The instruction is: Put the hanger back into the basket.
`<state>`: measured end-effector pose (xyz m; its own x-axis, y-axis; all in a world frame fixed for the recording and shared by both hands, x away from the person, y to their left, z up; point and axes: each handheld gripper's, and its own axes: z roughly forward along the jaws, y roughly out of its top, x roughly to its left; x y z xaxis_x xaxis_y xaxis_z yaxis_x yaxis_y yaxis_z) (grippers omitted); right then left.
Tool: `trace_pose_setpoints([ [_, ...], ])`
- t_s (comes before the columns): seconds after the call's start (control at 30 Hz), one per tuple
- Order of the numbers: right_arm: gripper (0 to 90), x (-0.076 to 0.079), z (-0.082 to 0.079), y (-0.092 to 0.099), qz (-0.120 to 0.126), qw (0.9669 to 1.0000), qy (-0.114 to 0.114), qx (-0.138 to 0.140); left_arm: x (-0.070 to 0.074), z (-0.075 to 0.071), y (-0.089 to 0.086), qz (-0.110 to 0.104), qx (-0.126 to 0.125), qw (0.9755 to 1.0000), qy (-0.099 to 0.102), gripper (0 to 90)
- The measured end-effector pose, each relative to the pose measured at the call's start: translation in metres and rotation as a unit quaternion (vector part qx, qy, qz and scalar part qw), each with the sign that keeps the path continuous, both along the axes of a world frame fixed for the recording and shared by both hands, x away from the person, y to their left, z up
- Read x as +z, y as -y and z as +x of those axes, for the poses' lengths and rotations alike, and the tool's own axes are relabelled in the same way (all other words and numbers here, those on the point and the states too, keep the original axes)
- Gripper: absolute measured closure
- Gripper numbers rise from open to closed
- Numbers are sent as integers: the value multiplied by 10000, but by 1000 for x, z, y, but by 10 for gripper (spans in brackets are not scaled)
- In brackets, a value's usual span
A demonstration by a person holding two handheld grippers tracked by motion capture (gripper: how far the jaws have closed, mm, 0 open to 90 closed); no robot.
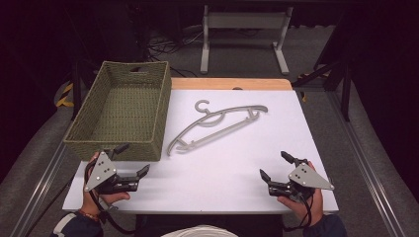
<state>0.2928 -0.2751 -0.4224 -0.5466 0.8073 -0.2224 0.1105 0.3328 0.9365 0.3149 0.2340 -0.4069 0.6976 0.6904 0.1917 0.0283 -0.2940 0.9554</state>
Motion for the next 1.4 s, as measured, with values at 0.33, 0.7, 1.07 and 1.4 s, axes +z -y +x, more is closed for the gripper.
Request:
trace_pose_setpoints([
  [0.33,131,0,1,1,55,10000,-4,-14,21,10,51,248,-697,9973,29,135],
  [0.7,139,-4,2,-4,-154,9997,-119,145,1,94,156,1232,20,9902,-664,249],
  [1.07,143,-8,6,-4,-186,9989,-370,227,-27,161,173,1354,911,9726,-1656,329],
  [1.4,145,-10,7,-6,-191,9980,-521,289,-34,202,177,1725,1418,9368,-2692,376],
])
